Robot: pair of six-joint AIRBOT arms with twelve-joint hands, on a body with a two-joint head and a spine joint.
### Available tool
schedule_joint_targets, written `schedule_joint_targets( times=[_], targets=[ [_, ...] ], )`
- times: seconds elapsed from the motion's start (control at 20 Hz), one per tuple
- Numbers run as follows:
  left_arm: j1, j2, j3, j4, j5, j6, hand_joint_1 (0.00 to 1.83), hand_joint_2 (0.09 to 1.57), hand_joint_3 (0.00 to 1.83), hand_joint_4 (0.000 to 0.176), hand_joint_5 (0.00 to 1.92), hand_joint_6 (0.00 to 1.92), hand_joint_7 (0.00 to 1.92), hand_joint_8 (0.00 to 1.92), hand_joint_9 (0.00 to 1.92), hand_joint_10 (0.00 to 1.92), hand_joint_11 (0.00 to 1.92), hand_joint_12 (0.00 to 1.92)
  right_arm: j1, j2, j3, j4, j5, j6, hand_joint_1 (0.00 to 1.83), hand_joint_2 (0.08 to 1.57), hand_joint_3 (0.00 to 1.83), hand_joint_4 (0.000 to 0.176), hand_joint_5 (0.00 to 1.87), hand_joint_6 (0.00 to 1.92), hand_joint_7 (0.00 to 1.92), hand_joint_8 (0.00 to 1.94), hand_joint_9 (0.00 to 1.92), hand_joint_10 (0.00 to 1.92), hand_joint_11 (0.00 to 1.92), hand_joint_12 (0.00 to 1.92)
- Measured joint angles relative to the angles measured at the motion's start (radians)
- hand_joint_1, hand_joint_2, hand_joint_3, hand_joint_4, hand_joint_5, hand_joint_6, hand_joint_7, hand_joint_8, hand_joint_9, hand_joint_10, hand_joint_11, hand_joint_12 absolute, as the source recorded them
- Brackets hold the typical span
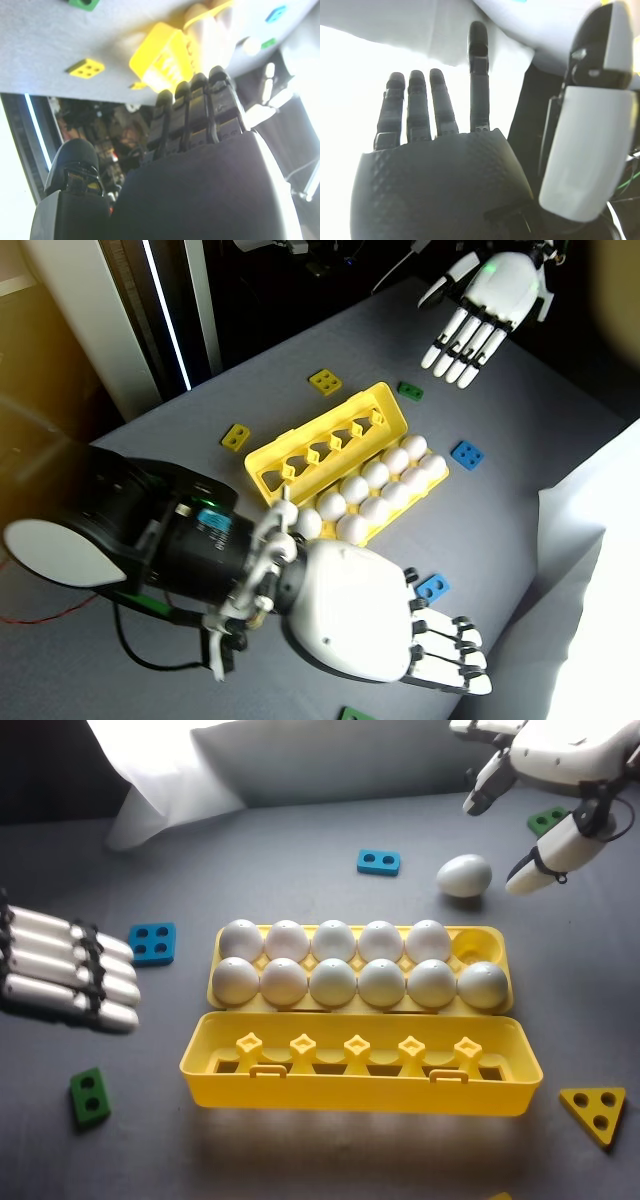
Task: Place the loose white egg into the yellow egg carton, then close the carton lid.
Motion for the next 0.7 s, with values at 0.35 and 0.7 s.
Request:
schedule_joint_targets(
  times=[0.35, 0.7],
  targets=[
    [0.072, -0.021, 0.01, 0.003, -0.017, 0.055, 0.0, 1.25, 0.0, 0.0, 0.07, 0.0, 0.05, 0.0, 0.0, 0.0, 0.0, 0.0, -0.013, -0.056, 0.06, -0.02, 0.032, 0.0, 0.74, 0.73, 0.0, 0.176, 0.78, 0.01, 0.0, 0.0, 0.0, 0.0, 0.0, 0.0],
    [0.092, -0.029, -0.01, -0.001, 0.023, 0.108, 0.0, 1.26, 0.0, 0.0, 0.13, 0.01, 0.11, 0.01, 0.07, 0.01, 0.0, 0.0, -0.023, -0.121, 0.136, -0.067, 0.035, 0.0, 0.69, 0.75, 0.01, 0.176, 0.75, 0.0, 0.0, 0.0, 0.0, 0.0, 0.0, 0.0]
  ],
)
